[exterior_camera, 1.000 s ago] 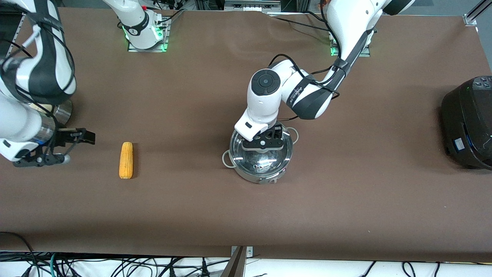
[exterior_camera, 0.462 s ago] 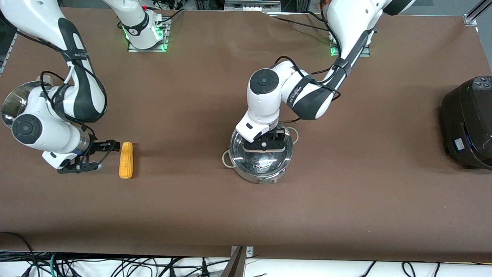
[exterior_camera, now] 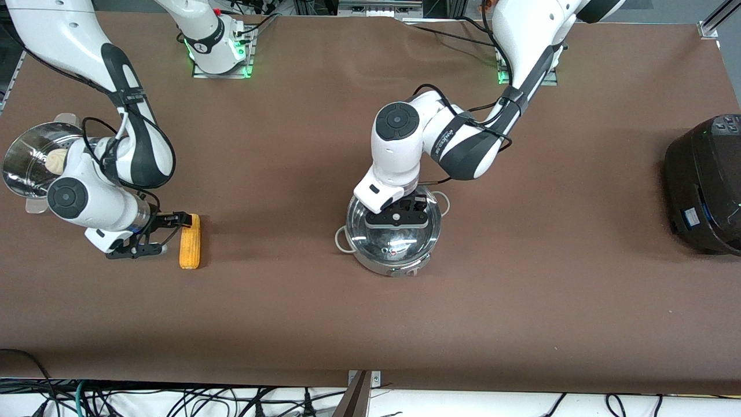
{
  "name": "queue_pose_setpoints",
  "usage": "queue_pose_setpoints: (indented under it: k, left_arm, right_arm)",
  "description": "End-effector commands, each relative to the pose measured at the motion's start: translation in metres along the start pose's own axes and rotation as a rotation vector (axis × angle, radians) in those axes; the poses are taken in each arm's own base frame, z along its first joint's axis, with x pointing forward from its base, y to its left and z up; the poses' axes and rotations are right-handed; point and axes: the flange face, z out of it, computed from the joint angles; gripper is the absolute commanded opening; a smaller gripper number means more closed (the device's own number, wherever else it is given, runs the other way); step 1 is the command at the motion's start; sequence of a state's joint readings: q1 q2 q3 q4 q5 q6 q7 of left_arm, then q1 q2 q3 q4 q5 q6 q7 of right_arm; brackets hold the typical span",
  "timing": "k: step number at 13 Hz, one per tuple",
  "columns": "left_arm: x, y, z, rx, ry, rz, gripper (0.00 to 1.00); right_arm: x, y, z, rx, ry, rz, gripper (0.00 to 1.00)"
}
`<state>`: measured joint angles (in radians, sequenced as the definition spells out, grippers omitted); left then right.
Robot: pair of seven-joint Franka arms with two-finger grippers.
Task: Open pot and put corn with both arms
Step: 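Lift the lid off the pot with the left gripper while the right gripper grasps corn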
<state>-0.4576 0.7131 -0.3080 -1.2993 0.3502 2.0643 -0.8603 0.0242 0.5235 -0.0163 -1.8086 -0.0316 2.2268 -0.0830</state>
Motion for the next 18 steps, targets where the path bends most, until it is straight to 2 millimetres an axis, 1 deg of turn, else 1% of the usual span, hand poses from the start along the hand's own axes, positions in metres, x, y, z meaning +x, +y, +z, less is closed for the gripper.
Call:
queue_pose_setpoints:
  k: [1,3,5,6,7,8,9,10,11,12,13,14,15,16,17,18]
  left_arm:
    - [0.003,0.005,-0.016,0.001,0.016,0.003,0.17]
    - [0.002,0.003,-0.036,0.014,0.01,0.001,0.17]
    - [0.001,0.0,-0.069,-0.037,-0.019,-0.034,0.17]
    - [0.002,-0.005,-0.085,-0.051,-0.025,-0.021,0.17]
    - [0.004,-0.015,-0.098,-0.045,-0.036,-0.005,0.17]
    - [0.007,-0.025,-0.103,-0.034,-0.053,0.0,0.17]
    - [0.014,-0.039,-0.11,-0.018,-0.06,0.005,0.17]
    - [0.019,-0.051,-0.116,-0.006,-0.063,0.012,0.17]
    - [0.028,-0.068,-0.12,0.006,-0.067,0.011,0.17]
    - [0.037,-0.086,-0.123,0.014,-0.071,0.019,0.17]
    - [0.044,-0.103,-0.124,0.025,-0.084,0.038,0.17]
    - [0.053,-0.126,-0.124,0.041,-0.101,0.055,0.17]
    - [0.057,-0.144,-0.123,0.053,-0.117,0.079,0.17]
    - [0.062,-0.164,-0.118,0.067,-0.142,0.104,0.17]
    - [0.071,-0.186,-0.115,0.069,-0.153,0.125,0.17]
    - [0.076,-0.209,-0.11,0.072,-0.169,0.161,0.17]
  right_arm:
    - [0.003,0.001,0.023,0.017,0.022,0.018,1.0]
    - [0.004,0.0,0.036,0.043,0.018,0.041,1.0]
    - [0.006,0.0,0.042,0.049,0.03,0.046,1.0]
    - [0.007,0.0,0.044,0.05,0.03,0.047,1.0]
    - [0.008,-0.002,0.044,0.05,0.037,0.044,1.0]
    - [0.007,-0.002,0.046,0.05,0.034,0.044,0.87]
    - [0.007,-0.002,0.046,0.049,0.034,0.039,0.51]
    - [0.008,-0.003,0.046,0.048,0.033,0.031,0.25]
    - [0.008,-0.006,0.045,0.047,0.03,0.022,0.08]
    - [0.009,-0.006,0.044,0.047,0.033,0.022,0.02]
    - [0.01,-0.006,0.043,0.047,0.034,0.022,0.0]
    - [0.01,-0.005,0.039,0.046,0.041,0.021,0.0]
    - [0.012,-0.007,0.027,0.047,0.056,0.016,0.0]
    - [0.013,-0.012,0.007,0.052,0.06,0.008,0.0]
    - [0.015,-0.013,-0.02,0.056,0.058,0.006,0.0]
    - [0.017,-0.016,-0.048,0.061,0.05,0.0,0.0]
